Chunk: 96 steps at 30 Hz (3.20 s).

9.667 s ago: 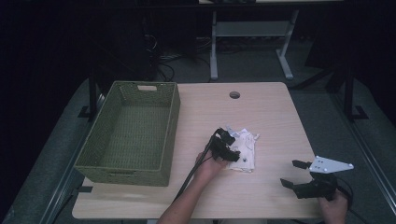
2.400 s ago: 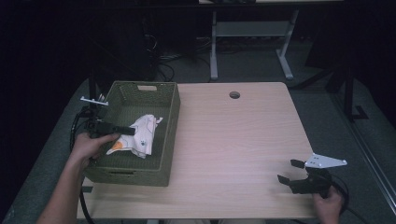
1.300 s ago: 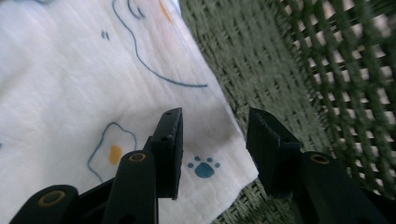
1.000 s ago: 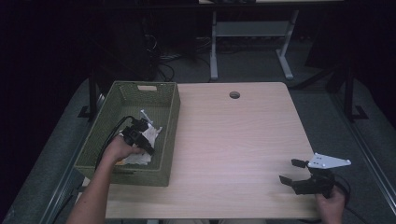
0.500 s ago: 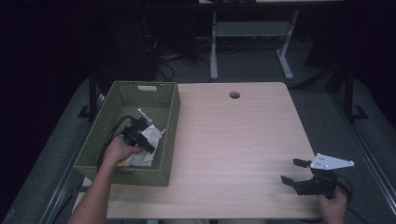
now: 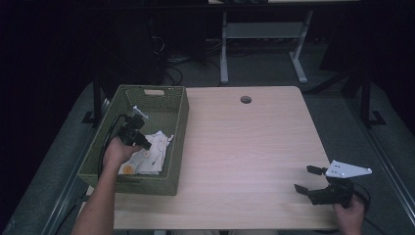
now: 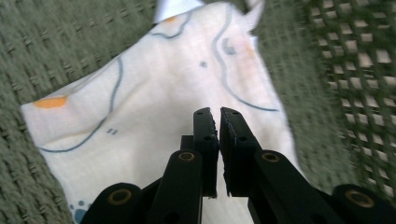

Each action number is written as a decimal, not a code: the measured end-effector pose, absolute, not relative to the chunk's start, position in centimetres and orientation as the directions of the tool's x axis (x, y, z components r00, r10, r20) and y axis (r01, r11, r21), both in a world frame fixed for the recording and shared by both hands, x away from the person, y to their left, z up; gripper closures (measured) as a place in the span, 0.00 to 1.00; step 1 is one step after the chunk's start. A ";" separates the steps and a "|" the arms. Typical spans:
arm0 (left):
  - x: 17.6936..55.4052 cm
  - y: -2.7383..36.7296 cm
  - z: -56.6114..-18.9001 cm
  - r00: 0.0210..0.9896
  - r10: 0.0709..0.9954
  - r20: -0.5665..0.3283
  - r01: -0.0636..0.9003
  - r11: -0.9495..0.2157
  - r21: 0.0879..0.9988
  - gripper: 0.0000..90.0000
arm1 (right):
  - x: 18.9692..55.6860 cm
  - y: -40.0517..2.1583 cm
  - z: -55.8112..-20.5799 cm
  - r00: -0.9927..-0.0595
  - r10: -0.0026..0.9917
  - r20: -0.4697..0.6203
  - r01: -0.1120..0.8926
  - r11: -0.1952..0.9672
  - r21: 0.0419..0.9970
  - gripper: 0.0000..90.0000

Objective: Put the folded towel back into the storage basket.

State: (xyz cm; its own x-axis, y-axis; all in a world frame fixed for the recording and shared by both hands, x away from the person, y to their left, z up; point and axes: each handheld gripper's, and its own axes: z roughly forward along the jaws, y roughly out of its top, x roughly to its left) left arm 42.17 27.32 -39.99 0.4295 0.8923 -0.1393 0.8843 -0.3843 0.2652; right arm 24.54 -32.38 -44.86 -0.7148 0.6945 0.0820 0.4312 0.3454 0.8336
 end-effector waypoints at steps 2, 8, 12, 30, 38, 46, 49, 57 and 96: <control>42.5 27.3 -40.5 0.416 0.900 -0.127 0.892 -0.377 0.248 0.96 | 24.5 -32.4 -44.8 -0.714 0.695 0.081 0.430 0.345 0.834 0.15; 43.2 27.7 -42.1 0.395 0.912 -0.114 0.912 -0.374 0.167 0.93 | 24.6 -32.4 -44.8 -0.716 0.694 0.079 0.428 0.346 0.835 0.15; 43.2 28.1 -42.0 0.384 0.913 -0.138 0.915 -0.356 0.188 0.88 | 24.6 -32.3 -44.8 -0.717 0.693 0.074 0.430 0.356 0.830 0.15; 39.1 30.0 -37.9 0.424 0.878 -0.223 0.837 -0.286 0.466 0.71 | 24.3 -32.7 -44.8 -0.703 0.705 0.089 0.430 0.322 0.844 0.15; 38.4 29.7 -36.9 0.437 0.864 -0.251 0.813 -0.260 0.521 0.66 | 24.2 -32.6 -44.8 -0.698 0.710 0.096 0.440 0.318 0.840 0.15; 37.9 29.1 -36.5 0.453 0.851 -0.265 0.797 -0.254 0.547 0.58 | 24.2 -32.6 -45.0 -0.696 0.712 0.093 0.441 0.321 0.838 0.15; 37.7 29.0 -36.3 0.461 0.848 -0.262 0.795 -0.263 0.546 0.58 | 24.3 -32.5 -45.0 -0.696 0.713 0.089 0.442 0.326 0.836 0.15; 37.1 29.1 -35.7 0.468 0.839 -0.278 0.779 -0.243 0.577 0.55 | 24.3 -32.6 -45.1 -0.691 0.716 0.095 0.446 0.319 0.836 0.15; 35.0 28.8 -35.2 0.542 0.671 -0.507 0.716 -0.051 0.697 0.49 | 24.3 -32.5 -45.2 -0.690 0.718 0.088 0.445 0.325 0.835 0.15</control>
